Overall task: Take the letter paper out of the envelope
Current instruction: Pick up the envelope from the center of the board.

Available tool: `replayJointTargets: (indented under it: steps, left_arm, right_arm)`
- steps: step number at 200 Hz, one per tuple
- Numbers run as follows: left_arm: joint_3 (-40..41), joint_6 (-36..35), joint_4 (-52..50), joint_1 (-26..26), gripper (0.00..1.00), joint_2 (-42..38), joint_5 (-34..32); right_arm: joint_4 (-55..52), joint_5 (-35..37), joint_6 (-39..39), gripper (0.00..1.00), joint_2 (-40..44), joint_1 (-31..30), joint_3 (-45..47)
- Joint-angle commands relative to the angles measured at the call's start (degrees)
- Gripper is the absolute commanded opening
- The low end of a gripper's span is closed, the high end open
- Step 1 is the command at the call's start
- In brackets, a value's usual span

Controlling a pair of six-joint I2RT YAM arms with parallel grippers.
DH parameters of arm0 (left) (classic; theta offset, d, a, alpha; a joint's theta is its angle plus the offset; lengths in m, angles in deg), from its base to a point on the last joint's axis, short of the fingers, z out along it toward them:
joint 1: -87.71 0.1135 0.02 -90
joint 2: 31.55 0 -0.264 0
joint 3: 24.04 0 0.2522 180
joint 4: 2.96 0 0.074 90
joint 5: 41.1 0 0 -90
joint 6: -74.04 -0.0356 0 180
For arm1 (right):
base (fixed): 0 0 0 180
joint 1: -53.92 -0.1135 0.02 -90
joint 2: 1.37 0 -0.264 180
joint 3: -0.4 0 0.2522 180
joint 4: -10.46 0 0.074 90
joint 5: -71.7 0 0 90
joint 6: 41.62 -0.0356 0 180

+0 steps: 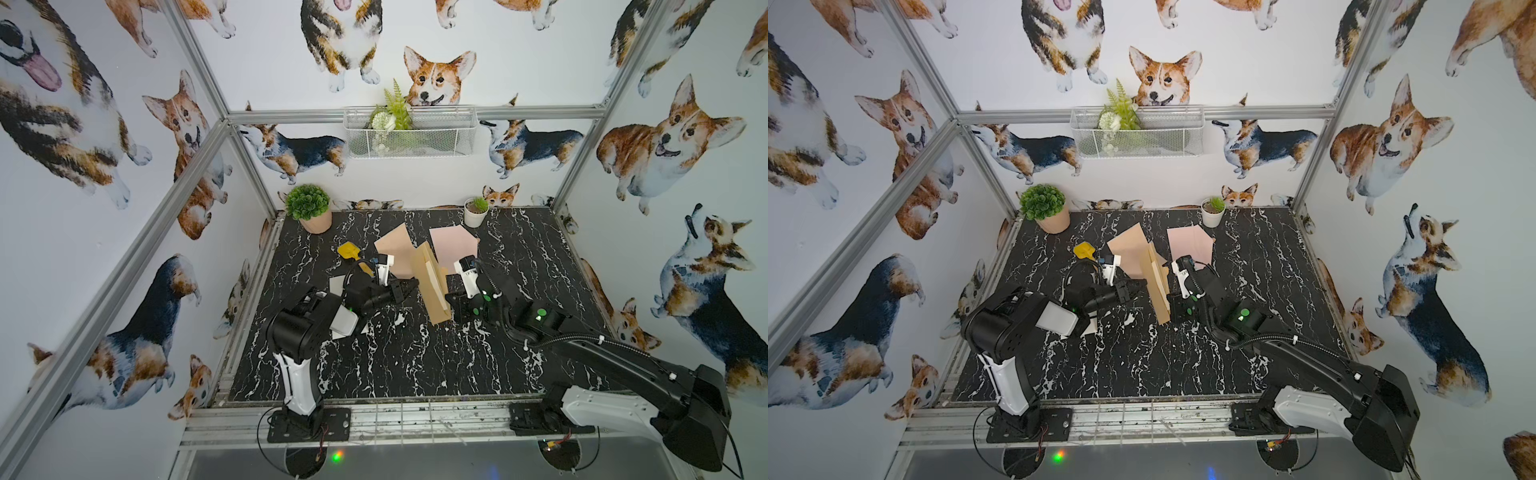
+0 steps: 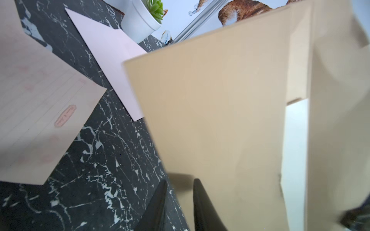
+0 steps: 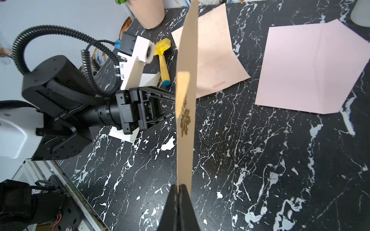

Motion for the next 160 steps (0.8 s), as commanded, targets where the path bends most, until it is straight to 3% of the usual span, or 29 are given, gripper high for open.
replayJointTargets:
  steps: [1,23,92,108,124,160]
  left_arm:
    - [-0.4,-13.2,-16.6,-2.0,0.24,-8.0,-6.4]
    - [-0.1,-19.6,-23.8,-3.8,0.24,-13.9,-11.6]
    - [1.0,-13.2,-12.7,-3.4,0.24,-7.9,-7.7]
    - [1.3,-13.7,-13.0,-3.4,0.29,-8.3,-7.7]
    - [1.7,-14.0,-11.7,-3.4,0.41,-8.3,-7.2]
    - [3.1,-13.6,-7.1,-3.4,0.41,-8.3,-5.7]
  right_arm:
    - [2.5,-0.3,-0.6,0.00,0.6,-0.2,0.7]
    - [2.8,-0.3,-0.4,0.00,1.2,-0.2,1.3]
    - [3.7,-1.8,-0.4,0.00,5.0,-0.4,1.4]
    - [4.5,-1.8,-0.3,0.00,6.2,-0.4,2.4]
    - [5.7,-1.7,-0.2,0.00,6.7,-0.5,3.6]
    - [6.5,-1.5,0.1,0.00,5.9,-0.4,4.2]
